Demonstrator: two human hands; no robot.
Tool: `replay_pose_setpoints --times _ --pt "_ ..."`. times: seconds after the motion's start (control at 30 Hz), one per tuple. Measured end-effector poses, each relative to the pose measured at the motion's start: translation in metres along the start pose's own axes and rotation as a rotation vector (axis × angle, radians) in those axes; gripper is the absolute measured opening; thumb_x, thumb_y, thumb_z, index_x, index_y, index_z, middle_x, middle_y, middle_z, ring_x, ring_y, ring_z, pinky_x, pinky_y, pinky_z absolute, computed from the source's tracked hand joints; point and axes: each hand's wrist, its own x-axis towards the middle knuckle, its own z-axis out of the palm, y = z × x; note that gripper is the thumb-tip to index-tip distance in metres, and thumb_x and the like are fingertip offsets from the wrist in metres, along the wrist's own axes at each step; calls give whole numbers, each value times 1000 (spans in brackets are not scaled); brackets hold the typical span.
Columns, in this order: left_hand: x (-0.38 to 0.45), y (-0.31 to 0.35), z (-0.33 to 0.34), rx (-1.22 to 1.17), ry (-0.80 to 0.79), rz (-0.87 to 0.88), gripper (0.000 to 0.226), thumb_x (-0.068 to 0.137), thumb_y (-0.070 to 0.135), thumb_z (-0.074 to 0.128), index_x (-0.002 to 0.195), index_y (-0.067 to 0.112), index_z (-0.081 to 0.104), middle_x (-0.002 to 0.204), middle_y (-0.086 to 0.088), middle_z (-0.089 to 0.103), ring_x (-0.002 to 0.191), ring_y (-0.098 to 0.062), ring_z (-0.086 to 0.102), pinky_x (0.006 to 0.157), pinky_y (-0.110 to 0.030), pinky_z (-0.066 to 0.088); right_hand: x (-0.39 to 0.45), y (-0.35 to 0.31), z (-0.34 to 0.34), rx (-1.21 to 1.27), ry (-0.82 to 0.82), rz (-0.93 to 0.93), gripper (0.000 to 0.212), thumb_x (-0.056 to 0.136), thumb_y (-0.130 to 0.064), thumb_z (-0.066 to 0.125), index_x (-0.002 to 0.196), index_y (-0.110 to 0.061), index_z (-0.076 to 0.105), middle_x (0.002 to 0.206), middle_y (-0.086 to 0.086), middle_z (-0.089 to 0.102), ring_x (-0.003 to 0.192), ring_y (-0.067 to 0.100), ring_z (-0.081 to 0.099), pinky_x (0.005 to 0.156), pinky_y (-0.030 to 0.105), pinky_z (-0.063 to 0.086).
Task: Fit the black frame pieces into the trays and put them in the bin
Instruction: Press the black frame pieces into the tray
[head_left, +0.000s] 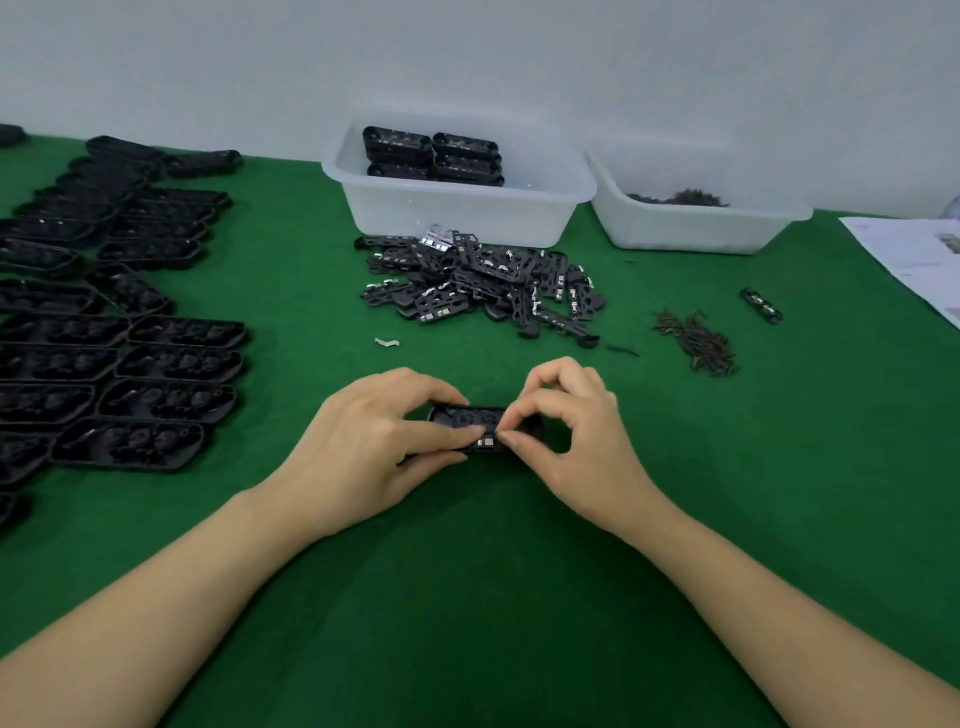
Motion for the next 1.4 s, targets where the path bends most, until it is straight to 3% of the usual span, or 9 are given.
replay_pose_setpoints --times 0.27,0.4,0.5,0.63,0.87,1.03,1.13,1.2,1.4 --pt "0 -1 1 6 7 11 25 86 34 57 98 22 75 101 -5 67 83 -23 63 69 -32 51 2 7 -1 21 27 56 10 74 -20 73 72 -26 65 91 -9 47 97 9 40 83 24 22" --pt "1 0 0 22 10 25 25 87 33 56 98 21 75 101 -7 67 82 -24 63 69 -32 51 1 5 -5 40 -33 83 22 75 -20 72 67 -37 58 92 -10 45 99 9 42 94 35 26" --pt "1 0 0 37 14 41 24 87 31 57 98 20 75 101 -8 67 81 -25 63 68 -34 51 2 3 -6 73 -54 130 22 75 -19 71 68 -35 58 92 -13 44 99 10 44 99 45 31" --pt "2 1 0 51 17 56 24 88 29 57 99 18 75 100 -9 67 79 -26 62 67 -35 51 5 2 -7 91 -91 197 22 75 -20 71 70 -34 55 90 -18 45 85 2 44 97 45 33" --pt "2 1 0 43 -1 58 27 90 31 53 100 16 74 103 -10 66 82 -26 62 70 -33 50 16 2 -14 139 -223 291 26 74 -20 71 81 -33 50 87 -16 55 71 8 43 90 40 38" --pt "2 -1 1 24 1 52 25 89 30 56 102 17 73 104 -10 66 84 -26 61 72 -31 48 22 4 -13 138 -275 327 20 74 -17 70 80 -31 57 83 -13 57 60 -2 40 78 30 33" --pt "2 -2 3 3 -6 51 23 88 28 58 103 18 73 105 -9 66 85 -25 60 73 -26 44 26 3 -17 190 -321 328 18 75 -8 69 83 -23 62 76 -9 58 45 -10 45 53 8 33" --pt "2 -3 3 -1 -9 53 23 88 28 58 103 18 73 105 -9 65 85 -24 60 74 -27 45 28 3 -20 196 -342 326 17 74 -4 69 82 -18 62 74 -7 57 41 -12 43 42 4 30" --pt "6 0 1 140 -75 112 31 92 22 53 122 20 62 104 -12 61 85 -28 57 69 -41 50 29 5 -19 232 -321 341 16 73 -4 70 80 -16 64 69 -7 56 39 -11 43 41 4 30"
